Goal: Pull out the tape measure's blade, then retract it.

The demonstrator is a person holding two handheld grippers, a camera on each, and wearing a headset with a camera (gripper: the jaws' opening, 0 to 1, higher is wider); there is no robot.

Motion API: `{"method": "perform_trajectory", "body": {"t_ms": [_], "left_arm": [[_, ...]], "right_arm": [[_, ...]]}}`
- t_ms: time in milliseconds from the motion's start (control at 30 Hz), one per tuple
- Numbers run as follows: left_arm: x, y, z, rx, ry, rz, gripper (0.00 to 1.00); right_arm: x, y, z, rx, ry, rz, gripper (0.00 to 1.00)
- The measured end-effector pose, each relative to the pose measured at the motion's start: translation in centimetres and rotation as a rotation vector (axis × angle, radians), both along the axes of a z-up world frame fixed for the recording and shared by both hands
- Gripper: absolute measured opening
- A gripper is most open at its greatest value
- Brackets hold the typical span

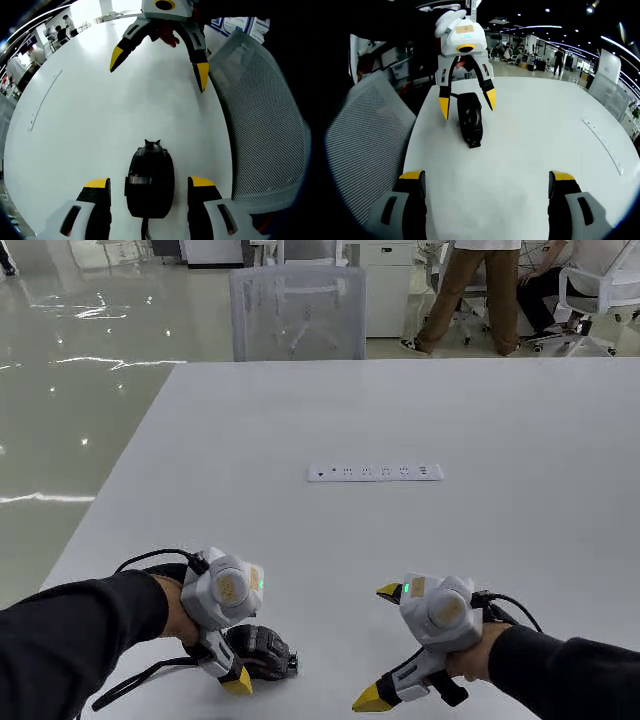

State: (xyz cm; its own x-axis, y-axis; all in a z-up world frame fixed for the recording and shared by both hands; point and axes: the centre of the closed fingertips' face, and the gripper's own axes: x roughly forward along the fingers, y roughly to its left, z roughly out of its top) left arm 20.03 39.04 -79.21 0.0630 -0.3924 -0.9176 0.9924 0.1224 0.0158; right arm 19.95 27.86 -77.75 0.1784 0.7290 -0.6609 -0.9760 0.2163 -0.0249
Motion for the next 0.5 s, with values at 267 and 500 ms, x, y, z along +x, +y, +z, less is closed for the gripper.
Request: {"method": "perform_trajectory", "body": {"t_ms": [267, 500], "left_arm": [[0.0, -0.2, -1.0, 0.0, -0.004, -0.025, 0.38], [0.2, -0.1, -1.4, 0.007, -0.039, -0.051, 0.35]], "right_arm": [[0.3, 2.9, 0.1, 0.039, 0.001, 0.053, 0.88], [0.2, 4.3, -0.4, 0.04, 0.008, 0.073, 0.82]]}}
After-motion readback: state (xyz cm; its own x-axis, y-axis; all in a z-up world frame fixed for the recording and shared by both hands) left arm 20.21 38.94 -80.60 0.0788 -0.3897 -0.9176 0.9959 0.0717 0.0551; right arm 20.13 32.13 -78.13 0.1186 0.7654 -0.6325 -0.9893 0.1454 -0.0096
